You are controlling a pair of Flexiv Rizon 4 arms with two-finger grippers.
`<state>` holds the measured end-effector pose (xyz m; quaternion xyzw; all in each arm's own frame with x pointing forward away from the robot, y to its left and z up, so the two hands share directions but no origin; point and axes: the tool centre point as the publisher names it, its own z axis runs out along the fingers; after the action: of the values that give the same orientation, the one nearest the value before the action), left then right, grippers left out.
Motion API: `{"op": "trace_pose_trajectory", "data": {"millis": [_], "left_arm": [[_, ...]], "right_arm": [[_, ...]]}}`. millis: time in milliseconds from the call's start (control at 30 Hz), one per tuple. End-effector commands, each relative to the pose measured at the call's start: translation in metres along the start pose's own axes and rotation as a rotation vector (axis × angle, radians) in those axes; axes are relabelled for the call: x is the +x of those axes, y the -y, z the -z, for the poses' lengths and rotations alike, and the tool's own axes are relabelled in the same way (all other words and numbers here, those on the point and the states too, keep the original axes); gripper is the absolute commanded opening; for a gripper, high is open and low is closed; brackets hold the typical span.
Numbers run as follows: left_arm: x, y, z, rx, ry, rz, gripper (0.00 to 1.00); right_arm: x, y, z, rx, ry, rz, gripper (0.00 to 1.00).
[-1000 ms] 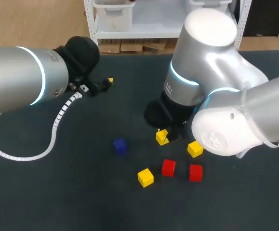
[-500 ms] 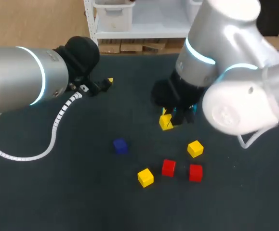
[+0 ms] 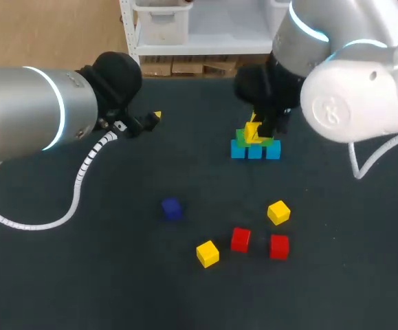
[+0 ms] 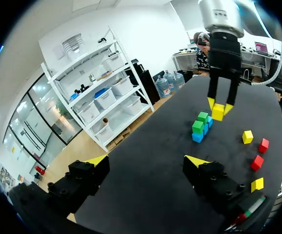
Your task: Place the blue cubes, place green cubes on the blue cubes, place the yellow cubes on the green cubes, then place the red cubes on the yellow cubes, and place purple cube on the red cubes.
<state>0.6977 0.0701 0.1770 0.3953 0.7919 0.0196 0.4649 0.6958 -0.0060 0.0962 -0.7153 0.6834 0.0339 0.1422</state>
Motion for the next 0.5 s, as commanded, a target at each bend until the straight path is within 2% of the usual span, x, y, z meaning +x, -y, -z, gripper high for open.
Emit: {"op": "trace_pose_trajectory", "data": {"millis": [33,133,500], "left_arm": [[0.0,0.0,-0.001,0.001,0.002,0.001,1.0],[0.0,0.0,-0.001,0.001,0.002,0.001,1.0],[0.0,0.0,-0.001,0.001,0.002,0.001,1.0]], "right_arm": [[-0.001,0.022,-0.006,0.016,-0.017,-0.029,0.0],[-0.001,0.029,-0.011,0.041,-0.042,-0.035,0.0],[0.004,0.045,-0.026,0.05,-0.086,-0.068,0.0]]}}
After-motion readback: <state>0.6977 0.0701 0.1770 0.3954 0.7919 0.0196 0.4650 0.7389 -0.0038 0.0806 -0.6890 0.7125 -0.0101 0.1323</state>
